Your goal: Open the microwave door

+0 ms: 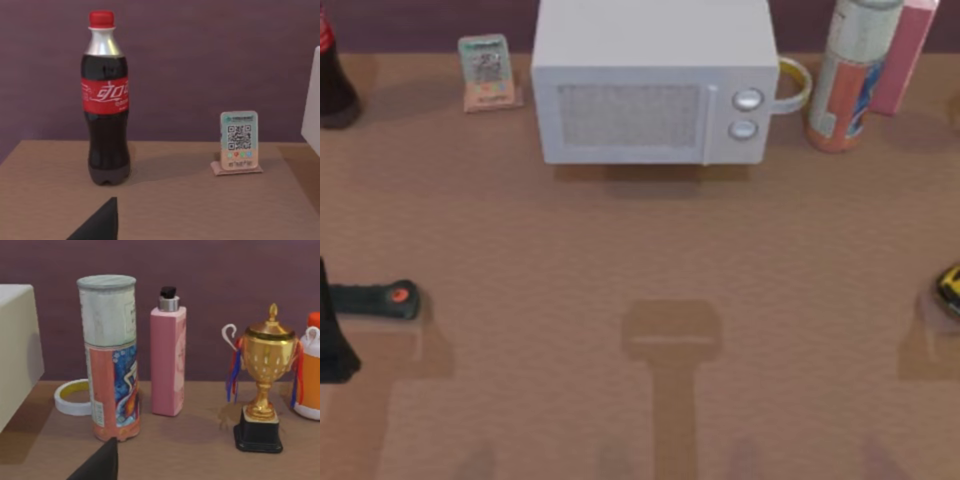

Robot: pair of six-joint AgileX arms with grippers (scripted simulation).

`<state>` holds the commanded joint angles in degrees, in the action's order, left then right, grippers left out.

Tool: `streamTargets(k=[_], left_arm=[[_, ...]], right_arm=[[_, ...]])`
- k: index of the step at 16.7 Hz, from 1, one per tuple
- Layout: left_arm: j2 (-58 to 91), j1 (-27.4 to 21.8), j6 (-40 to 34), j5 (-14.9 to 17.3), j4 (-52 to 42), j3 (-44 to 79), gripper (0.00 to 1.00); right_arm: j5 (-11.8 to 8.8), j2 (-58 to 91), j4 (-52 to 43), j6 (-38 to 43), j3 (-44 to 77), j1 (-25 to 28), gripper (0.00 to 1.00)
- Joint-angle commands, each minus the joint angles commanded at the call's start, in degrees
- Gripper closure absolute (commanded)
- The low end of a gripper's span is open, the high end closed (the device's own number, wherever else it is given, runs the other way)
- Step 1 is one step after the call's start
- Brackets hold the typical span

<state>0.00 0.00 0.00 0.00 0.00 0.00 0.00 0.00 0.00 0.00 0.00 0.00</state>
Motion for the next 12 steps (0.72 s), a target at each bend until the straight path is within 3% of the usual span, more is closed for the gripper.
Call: streamTargets(k=[5, 12], left_arm=[[3.6, -1.8, -1.0, -1.8, -0.3, 2.9, 0.0], [31.3, -14.8, -7.9, -13.3, -1.5, 24.1, 0.0]], right_arm=[[0.0, 0.0, 0.0, 0.0, 0.0, 0.0, 0.0], [0.0, 0.0, 0.0, 0.0, 0.0, 0.0, 0.0]])
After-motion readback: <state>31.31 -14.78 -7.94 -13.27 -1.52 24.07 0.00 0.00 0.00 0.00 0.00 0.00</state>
